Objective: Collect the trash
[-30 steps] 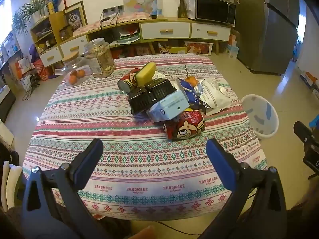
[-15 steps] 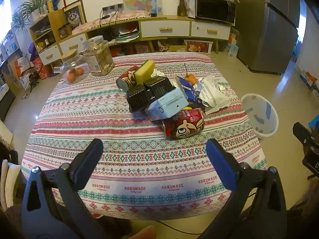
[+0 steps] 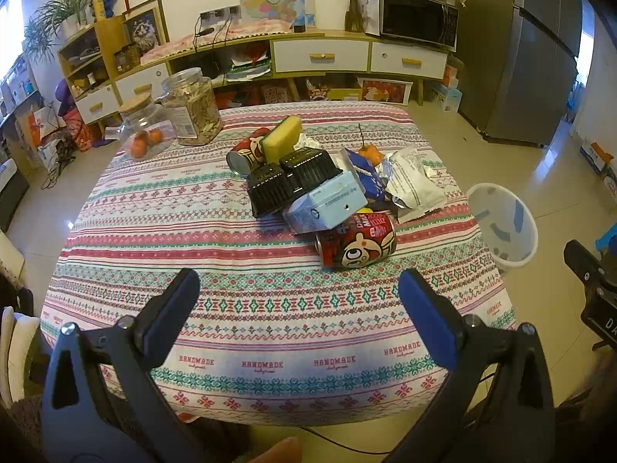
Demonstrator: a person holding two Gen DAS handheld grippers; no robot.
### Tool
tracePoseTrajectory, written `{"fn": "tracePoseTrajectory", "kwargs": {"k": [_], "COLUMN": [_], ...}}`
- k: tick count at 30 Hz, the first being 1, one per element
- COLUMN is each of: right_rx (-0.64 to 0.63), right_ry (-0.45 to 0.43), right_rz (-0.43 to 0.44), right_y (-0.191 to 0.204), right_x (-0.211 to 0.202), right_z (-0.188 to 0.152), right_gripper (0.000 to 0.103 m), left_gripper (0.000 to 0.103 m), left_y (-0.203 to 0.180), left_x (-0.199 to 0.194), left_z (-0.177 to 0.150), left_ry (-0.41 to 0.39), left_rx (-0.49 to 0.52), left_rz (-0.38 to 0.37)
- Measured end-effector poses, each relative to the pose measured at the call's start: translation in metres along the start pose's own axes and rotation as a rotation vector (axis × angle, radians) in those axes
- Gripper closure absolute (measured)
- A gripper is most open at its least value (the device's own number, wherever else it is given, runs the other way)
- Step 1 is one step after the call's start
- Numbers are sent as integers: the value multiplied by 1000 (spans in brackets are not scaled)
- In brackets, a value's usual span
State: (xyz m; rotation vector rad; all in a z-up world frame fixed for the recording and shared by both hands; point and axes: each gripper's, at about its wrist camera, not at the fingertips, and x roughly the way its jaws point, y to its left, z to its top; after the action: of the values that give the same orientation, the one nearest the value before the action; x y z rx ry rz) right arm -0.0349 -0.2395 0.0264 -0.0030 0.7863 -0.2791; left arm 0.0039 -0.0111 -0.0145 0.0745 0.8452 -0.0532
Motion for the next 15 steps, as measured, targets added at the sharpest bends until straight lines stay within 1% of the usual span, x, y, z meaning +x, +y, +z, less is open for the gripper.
{"fn": "tracePoseTrajectory", "kwargs": {"k": [15], "right_rx": [-4], "right_ry": [1], "right_rz": [2], "right_y": [1], "right_x": [0], "right_z": [0], "right_gripper": [0], "left_gripper": [1], "left_y": [2], "left_x": [0], "left_z": [1], "left_ry": [3], "left_rx": [-1], "left_rz": [-1]}}
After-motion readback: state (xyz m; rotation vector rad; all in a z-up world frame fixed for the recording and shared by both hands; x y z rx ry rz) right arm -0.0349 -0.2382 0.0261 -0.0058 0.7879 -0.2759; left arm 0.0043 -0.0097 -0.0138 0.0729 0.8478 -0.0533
